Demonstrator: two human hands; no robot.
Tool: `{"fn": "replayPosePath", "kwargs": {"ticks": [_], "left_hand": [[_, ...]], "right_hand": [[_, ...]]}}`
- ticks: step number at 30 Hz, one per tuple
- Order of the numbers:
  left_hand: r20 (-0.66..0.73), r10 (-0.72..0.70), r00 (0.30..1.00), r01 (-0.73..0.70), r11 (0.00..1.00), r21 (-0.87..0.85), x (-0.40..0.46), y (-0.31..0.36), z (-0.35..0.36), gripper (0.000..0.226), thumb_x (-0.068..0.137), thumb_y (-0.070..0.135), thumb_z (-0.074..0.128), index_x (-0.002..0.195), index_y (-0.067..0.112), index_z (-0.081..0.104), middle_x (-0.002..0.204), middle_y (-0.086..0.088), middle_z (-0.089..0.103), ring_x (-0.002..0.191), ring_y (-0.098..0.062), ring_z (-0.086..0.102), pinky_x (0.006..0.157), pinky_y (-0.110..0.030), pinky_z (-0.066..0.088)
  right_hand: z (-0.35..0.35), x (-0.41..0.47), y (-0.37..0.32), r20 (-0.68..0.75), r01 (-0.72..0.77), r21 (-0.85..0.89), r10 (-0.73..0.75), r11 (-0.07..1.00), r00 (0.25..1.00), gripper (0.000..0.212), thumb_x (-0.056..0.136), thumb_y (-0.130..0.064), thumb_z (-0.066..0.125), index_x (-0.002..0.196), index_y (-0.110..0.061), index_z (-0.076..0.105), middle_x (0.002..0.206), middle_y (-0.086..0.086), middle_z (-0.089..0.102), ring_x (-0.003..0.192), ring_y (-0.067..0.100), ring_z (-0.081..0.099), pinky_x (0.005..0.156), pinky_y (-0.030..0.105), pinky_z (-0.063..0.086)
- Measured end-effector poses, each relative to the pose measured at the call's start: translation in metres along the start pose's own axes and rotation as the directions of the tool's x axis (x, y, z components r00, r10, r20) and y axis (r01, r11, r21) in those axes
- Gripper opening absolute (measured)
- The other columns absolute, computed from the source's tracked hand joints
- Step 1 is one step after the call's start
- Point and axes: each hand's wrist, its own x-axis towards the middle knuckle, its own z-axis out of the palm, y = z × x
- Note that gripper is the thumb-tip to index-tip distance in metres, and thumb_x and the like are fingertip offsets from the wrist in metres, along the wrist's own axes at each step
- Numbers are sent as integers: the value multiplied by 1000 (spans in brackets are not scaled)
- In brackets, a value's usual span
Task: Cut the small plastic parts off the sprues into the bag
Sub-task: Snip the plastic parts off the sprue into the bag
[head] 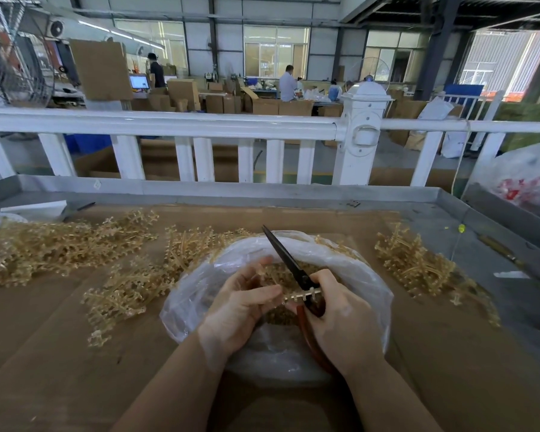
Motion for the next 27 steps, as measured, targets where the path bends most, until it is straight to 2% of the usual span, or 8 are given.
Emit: {"fn": "replayPosePath", "kwargs": {"ticks": [4,7,9,13,17,23,25,27], "left_hand": [[69,16,998,-19,999,36,0,0,2,32,67,-4,72,96,2,59,89,-17,69,78,-24,69,71,-31,58],[-61,69,996,-69,998,-3,0,-2,7,15,71,3,65,80,6,53,70,-10,65,63,-17,67,63,-27,58],[-162,149,975,-158,986,-47,1,-4,8,27,67,-6,64,85,9,50,70,-11,60,59,-18,66,58,-27,58],[-276,214,937,-243,967,-74,3,-2,5,55,79,-17,55,119,20,52,79,-11,57,61,-18,67,59,-25,57],[-250,145,957,-191,967,-169,4,0,7,17,75,-1,59,91,5,61,65,-6,64,61,-14,67,59,-24,57],[-225,133,965,-176,967,-184,1,1,6,9,71,8,61,76,11,55,74,-5,68,75,-16,71,73,-34,59],[-229,125,965,-157,979,-130,0,2,7,14,72,18,62,84,13,57,88,-5,69,89,-18,68,87,-38,52],[-207,152,967,-153,988,10,-1,2,8,32,79,28,58,107,12,59,106,-4,67,99,-11,65,93,-31,48]], "right_hand": [[-1,0,1,-21,8,9,-8,1000,1000,33,75,-34,80,96,-17,60,74,-8,65,66,7,62,56,21,49],[0,1,1,-27,-1,7,1,1000,1000,33,74,-32,81,94,-18,60,73,-9,65,65,7,62,55,19,48],[0,0,1,-41,-13,2,13,1000,999,34,71,-27,83,94,-18,60,72,-9,64,64,8,61,55,21,50],[0,1,1,-102,-11,26,14,1000,995,30,72,-29,81,90,-16,60,70,-8,64,62,7,60,54,18,47],[-1,1,0,-118,-26,38,30,999,993,32,72,-32,82,89,-18,60,72,-12,63,64,3,59,56,12,43],[-1,1,0,-135,-45,53,52,998,989,34,72,-36,81,93,-18,61,74,-10,66,65,2,61,60,9,42],[-1,1,-1,-143,-51,66,60,997,988,36,71,-37,81,94,-17,62,74,-9,67,65,3,62,61,10,43],[-2,1,-1,-150,-45,62,54,997,987,36,72,-39,79,94,-17,62,74,-9,67,65,3,62,61,11,44]]}}
